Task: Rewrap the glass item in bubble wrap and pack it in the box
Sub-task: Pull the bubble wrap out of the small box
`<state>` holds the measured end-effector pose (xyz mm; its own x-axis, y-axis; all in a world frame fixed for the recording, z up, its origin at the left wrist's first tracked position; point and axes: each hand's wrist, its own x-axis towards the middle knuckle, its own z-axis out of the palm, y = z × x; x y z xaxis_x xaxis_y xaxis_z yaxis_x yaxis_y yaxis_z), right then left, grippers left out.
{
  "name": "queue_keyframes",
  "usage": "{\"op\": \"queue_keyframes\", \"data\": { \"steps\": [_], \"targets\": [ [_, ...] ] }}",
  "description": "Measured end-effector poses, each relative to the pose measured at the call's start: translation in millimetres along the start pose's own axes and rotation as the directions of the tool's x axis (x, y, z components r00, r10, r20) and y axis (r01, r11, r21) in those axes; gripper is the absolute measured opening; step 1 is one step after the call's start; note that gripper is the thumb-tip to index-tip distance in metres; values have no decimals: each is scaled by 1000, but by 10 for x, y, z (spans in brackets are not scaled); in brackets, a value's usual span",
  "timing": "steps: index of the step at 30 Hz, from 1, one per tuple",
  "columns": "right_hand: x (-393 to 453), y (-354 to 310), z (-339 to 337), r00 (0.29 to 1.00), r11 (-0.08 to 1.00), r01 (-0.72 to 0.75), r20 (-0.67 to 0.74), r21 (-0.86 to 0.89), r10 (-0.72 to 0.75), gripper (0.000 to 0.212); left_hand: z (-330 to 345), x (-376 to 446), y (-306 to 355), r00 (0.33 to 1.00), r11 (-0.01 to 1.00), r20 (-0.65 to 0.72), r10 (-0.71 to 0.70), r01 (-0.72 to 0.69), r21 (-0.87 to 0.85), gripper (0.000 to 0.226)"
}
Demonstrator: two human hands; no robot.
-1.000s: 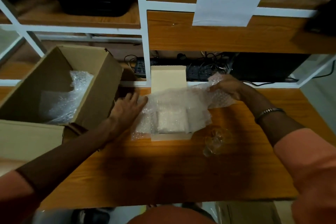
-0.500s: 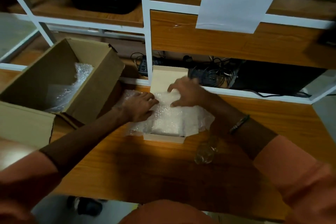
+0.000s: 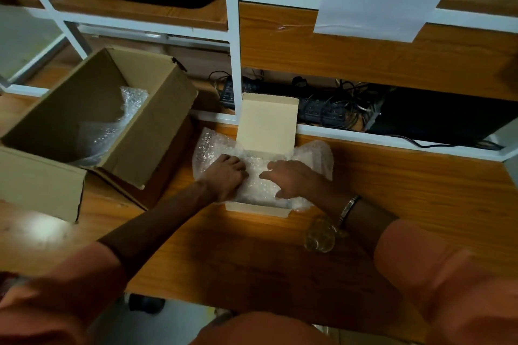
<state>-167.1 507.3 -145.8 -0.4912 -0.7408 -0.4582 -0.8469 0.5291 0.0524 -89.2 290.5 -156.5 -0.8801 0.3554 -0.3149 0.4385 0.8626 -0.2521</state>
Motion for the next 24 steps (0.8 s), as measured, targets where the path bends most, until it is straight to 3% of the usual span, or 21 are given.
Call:
{"op": "queue_keyframes", "data": {
  "steps": [5, 8, 11, 14, 17, 24],
  "targets": [
    [70, -118, 106, 999, 984, -30, 8, -174, 31, 76, -10, 125, 192, 993, 994, 115, -30, 17, 105, 49],
    [85, -114, 113, 999, 983, -40, 5, -182, 42, 74, -40, 174, 234, 988, 994, 148, -50, 34, 107, 47],
    [62, -55, 38, 996, 987, -43, -80, -157, 30, 66, -135, 180, 196, 996, 998, 77, -53, 50, 37, 39],
    [37, -25, 24, 990, 980, -97, -120, -174, 77, 69, -202, 147, 137, 998, 988, -4, -60, 60, 140, 42],
    [32, -36, 79, 988, 970, -139, -92, -198, 123, 77, -146, 115, 156, 993, 964, 63, -100, 81, 253, 47],
    [24, -121, 53, 991, 943, -128, -70, -308, 112, 77, -23, 71, 170, 996, 985, 51, -70, 61, 161, 48]
  ]
}}
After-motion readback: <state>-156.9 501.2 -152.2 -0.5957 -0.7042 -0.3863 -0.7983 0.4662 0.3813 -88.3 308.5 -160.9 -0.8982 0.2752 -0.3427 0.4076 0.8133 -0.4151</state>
